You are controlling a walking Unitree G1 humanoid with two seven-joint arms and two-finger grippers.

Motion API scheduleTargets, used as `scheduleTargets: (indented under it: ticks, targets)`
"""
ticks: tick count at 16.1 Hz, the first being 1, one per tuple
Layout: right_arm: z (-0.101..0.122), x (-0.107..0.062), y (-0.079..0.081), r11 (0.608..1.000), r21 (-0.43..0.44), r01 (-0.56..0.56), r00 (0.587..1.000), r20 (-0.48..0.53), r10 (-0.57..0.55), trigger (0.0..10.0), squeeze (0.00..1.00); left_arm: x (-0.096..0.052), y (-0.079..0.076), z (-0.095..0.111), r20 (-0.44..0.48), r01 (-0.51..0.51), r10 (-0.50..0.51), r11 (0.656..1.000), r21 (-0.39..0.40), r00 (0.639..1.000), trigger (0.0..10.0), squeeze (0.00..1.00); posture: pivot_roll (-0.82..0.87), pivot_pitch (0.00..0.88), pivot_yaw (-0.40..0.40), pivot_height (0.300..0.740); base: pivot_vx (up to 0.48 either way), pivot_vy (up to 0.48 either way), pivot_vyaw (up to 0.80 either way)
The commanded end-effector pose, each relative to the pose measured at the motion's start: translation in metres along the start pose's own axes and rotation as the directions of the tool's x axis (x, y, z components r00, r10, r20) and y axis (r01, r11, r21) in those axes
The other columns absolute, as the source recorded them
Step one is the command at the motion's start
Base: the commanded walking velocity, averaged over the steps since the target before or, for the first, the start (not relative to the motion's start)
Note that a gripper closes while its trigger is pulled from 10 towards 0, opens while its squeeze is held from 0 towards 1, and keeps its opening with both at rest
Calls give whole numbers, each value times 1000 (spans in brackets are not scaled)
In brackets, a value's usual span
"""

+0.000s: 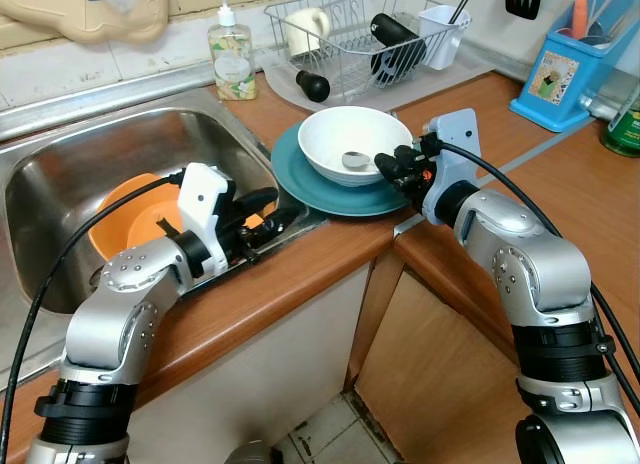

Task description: Kitchen organization

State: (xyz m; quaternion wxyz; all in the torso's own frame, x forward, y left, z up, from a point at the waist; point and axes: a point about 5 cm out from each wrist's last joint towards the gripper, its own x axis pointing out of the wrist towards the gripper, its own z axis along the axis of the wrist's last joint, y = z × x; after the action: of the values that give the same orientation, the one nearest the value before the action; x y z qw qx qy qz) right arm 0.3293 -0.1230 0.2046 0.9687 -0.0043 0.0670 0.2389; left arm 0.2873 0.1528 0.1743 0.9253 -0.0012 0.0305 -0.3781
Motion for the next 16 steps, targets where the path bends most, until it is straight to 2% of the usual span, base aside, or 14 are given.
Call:
scheduleTargets:
  ticks: [1, 4, 5, 6, 7, 8, 9, 10, 12, 14, 15, 16]
  targets:
    - [-5, -1, -1, 1000, 28, -4, 1000, -20, 4, 0, 0, 0, -3, 2, -1, 12, -12, 1000, 4, 1000, 10000, 0, -7, 0, 38, 740, 0, 0, 0]
    - [-2, -1, -2, 999, 42, 1, 1000, -7, -1, 0, 0, 1, -6, 3, -1, 25, -25, 1000, 1, 1000, 10000, 0, -7, 0, 39, 740, 0, 0, 0]
    - [6, -2, -3, 998, 59, -5, 1000, 27, 4, 0, 0, 3, -5, 7, -12, 18, -17, 999, 51, 1000, 10000, 867, -7, 0, 39, 740, 0, 0, 0]
    - [9, -2, -4, 998, 65, -9, 999, 42, 7, 0, 0, 5, -3, 9, -11, 4, -3, 997, 81, 1000, 10000, 867, -7, 0, 39, 740, 0, 0, 0]
    - [15, -2, -3, 997, 71, -28, 997, 68, 23, 0, 0, 7, -3, 15, 15, 0, -2, 993, 116, 1000, 10000, 1000, -7, 0, 39, 740, 0, 0, 0]
    - [24, -4, 1, 995, 71, -74, 991, 118, 66, 0, 0, 11, 0, 28, 75, -45, 31, 981, 187, 997, 10000, 1000, -6, 0, 40, 740, 0, 0, 0]
    - [30, -5, 4, 992, 69, -107, 985, 145, 96, 0, 0, 13, 1, 32, 81, -57, 40, 971, 232, 996, 10000, 961, -6, 0, 40, 740, 0, 0, 0]
    - [39, -7, 11, 983, 72, -168, 971, 182, 153, 0, 0, 16, 0, 37, 68, -49, 27, 934, 354, 997, 10000, 0, -5, 0, 39, 740, 0, 0, 0]
    - [43, -9, 20, 972, 56, -229, 957, 194, 214, 0, 0, 21, 0, 46, 97, -71, 31, 895, 441, 995, 10000, 0, -5, 0, 40, 740, 0, 0, 0]
    - [46, -10, 29, 958, 42, -284, 942, 199, 271, 0, 0, 26, 1, 53, 110, -94, 41, 838, 538, 993, 10000, 0, -5, 0, 40, 740, 0, 0, 0]
    - [46, -10, 38, 944, 30, -329, 927, 199, 317, 0, 0, 30, 2, 56, 119, -103, 38, 792, 602, 992, 9451, 0, -3, 0, 40, 740, 0, 0, 0]
    - [46, -11, 46, 928, 25, -371, 912, 196, 360, 0, 0, 34, 3, 58, 131, -114, 38, 757, 644, 991, 3804, 0, -3, 0, 41, 740, 0, 0, 0]
